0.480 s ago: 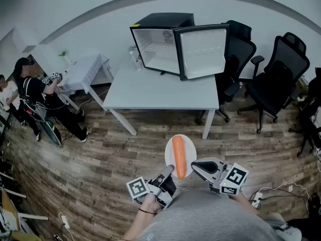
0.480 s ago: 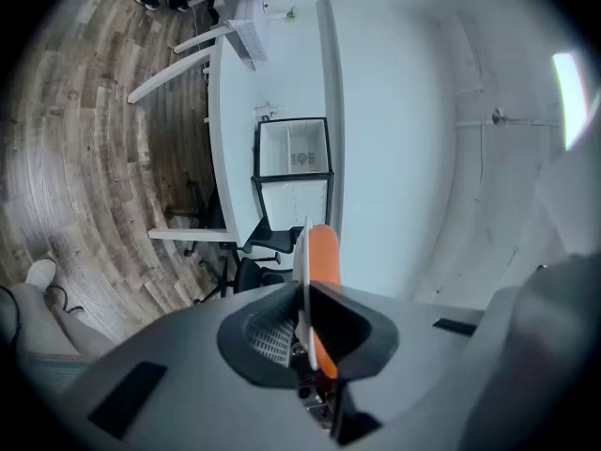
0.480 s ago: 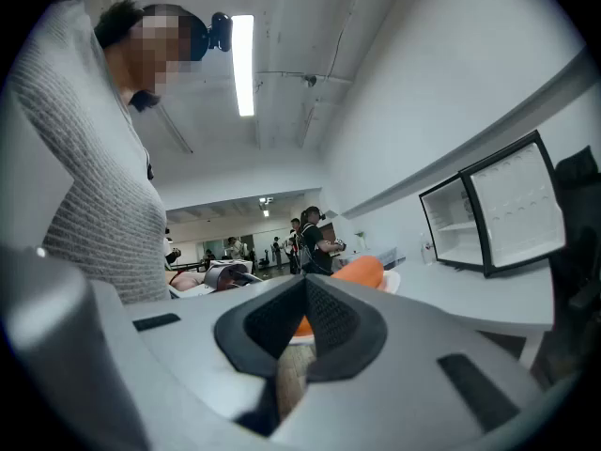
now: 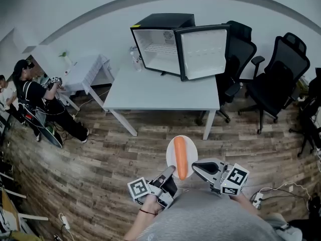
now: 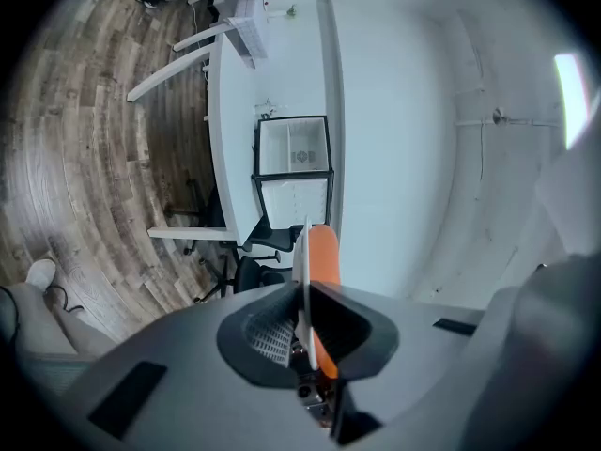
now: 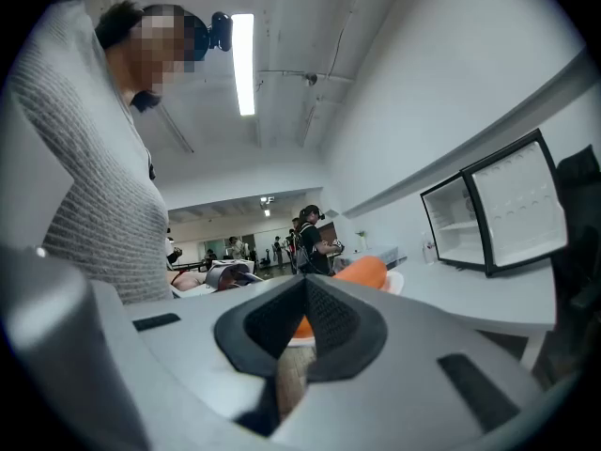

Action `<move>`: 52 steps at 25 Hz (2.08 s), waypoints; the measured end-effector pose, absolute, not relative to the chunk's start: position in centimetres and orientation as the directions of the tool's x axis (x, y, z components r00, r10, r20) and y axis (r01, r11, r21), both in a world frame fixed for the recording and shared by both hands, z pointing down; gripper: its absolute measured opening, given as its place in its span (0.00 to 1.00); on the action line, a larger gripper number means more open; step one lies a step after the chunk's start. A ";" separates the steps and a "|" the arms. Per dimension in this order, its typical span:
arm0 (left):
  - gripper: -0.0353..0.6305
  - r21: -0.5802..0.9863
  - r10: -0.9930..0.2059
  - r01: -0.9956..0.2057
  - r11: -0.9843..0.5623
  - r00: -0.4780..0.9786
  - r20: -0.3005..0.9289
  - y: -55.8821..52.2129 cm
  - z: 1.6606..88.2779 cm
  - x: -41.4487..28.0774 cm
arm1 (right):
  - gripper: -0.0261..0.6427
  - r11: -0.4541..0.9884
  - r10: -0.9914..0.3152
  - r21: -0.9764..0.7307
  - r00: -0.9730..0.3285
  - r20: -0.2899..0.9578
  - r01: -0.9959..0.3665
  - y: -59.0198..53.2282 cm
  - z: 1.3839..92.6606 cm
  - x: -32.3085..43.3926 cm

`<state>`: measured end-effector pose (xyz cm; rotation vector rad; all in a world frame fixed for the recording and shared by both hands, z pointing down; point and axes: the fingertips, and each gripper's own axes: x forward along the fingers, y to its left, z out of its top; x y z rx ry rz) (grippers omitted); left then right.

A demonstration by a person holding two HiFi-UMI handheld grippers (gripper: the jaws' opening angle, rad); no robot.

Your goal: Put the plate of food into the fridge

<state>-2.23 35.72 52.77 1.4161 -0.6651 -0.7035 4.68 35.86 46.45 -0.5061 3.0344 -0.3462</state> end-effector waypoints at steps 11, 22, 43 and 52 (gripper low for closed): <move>0.12 0.999 -0.770 0.043 0.024 0.638 -0.009 35.9 52.8 -2.1 | 0.06 0.926 -0.311 -0.235 -0.950 -0.038 -0.294 36.4 46.3 4.3; 0.12 0.998 -0.767 0.057 0.021 0.642 -0.020 35.5 52.6 -2.7 | 0.06 0.923 -0.323 -0.237 -0.945 -0.049 -0.303 35.9 45.9 3.8; 0.11 0.999 -0.808 0.037 0.020 0.589 -0.006 28.4 53.3 -6.9 | 0.06 0.922 -0.314 -0.260 -0.947 -0.063 -0.288 29.5 46.3 1.3; 0.11 0.999 -0.815 0.040 0.029 0.580 0.001 20.9 53.0 -6.6 | 0.06 0.931 -0.292 -0.254 -0.952 -0.092 -0.261 21.1 45.5 1.0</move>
